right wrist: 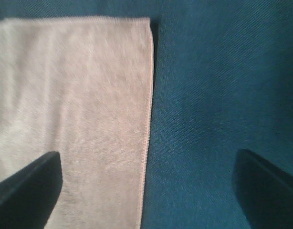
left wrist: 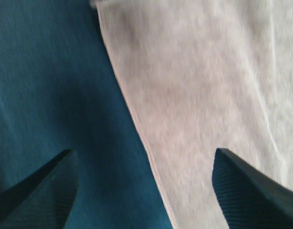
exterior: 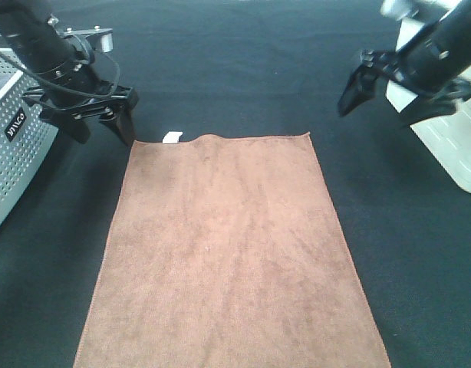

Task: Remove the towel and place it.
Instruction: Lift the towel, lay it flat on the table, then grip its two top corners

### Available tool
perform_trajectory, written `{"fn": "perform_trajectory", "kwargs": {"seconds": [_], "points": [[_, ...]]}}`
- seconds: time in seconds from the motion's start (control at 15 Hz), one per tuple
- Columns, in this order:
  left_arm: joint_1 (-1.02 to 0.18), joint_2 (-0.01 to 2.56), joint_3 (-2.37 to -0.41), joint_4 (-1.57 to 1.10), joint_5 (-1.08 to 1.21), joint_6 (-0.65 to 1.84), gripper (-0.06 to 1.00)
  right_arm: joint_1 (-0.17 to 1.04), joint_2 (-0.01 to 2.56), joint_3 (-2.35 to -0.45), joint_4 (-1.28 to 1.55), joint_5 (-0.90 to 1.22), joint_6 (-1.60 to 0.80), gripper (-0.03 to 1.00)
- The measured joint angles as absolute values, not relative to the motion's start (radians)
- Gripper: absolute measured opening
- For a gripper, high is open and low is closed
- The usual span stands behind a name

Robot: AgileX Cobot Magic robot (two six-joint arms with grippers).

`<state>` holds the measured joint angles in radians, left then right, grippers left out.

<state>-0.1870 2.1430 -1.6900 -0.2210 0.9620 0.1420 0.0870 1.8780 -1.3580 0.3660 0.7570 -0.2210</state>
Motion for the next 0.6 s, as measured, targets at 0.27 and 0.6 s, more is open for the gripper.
{"fn": "perform_trajectory", "kwargs": {"seconds": [0.27,0.6], "points": [[-0.173,2.249,-1.799,-0.225,0.964,0.141,0.73,0.087,2.109,-1.550,0.385,0.814,-0.297,0.87],[-0.135,2.363,-1.891,-0.289,0.966,0.138,0.73,0.092,2.290,-1.753,0.479,0.822,-0.313,0.86]]}}
